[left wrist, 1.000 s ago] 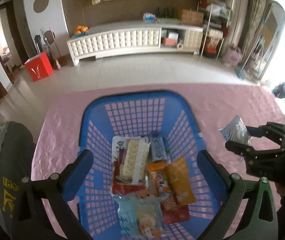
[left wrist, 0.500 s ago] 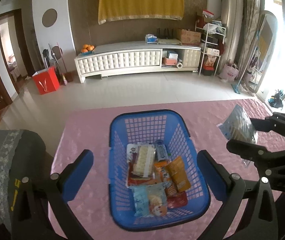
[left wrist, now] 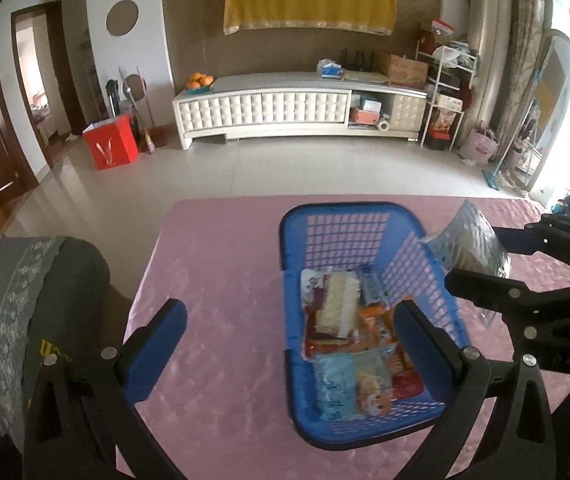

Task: Organize snacks
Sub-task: 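Carry the biscuit bag over the basket and lower it inside, then open the right tool to release the biscuit bag into the basket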

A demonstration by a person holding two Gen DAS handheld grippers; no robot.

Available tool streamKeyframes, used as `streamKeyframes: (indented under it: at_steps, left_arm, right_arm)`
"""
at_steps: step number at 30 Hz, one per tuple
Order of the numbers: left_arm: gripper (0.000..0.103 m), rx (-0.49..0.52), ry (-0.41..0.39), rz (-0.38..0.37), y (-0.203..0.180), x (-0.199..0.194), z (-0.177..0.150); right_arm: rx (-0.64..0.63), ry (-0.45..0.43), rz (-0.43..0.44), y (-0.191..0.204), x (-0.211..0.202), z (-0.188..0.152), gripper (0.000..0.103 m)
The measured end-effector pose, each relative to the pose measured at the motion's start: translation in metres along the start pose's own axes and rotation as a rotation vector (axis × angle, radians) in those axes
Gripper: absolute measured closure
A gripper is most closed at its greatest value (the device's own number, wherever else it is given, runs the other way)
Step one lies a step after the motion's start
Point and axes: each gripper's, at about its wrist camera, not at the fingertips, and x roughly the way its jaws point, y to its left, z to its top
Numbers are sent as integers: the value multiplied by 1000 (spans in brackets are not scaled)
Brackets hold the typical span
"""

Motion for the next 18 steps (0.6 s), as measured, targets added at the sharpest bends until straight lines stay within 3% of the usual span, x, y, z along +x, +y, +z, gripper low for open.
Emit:
streamKeyframes:
  at_steps: [9,18]
  left_arm:
    - [1,-13,54,0,15,45,-6]
    - [1,-1,83,-3,14,69,-10]
  right_arm:
    - [-13,118,4,-9,69,0,44]
    - [-36,182,-6,-10,104,-3,44]
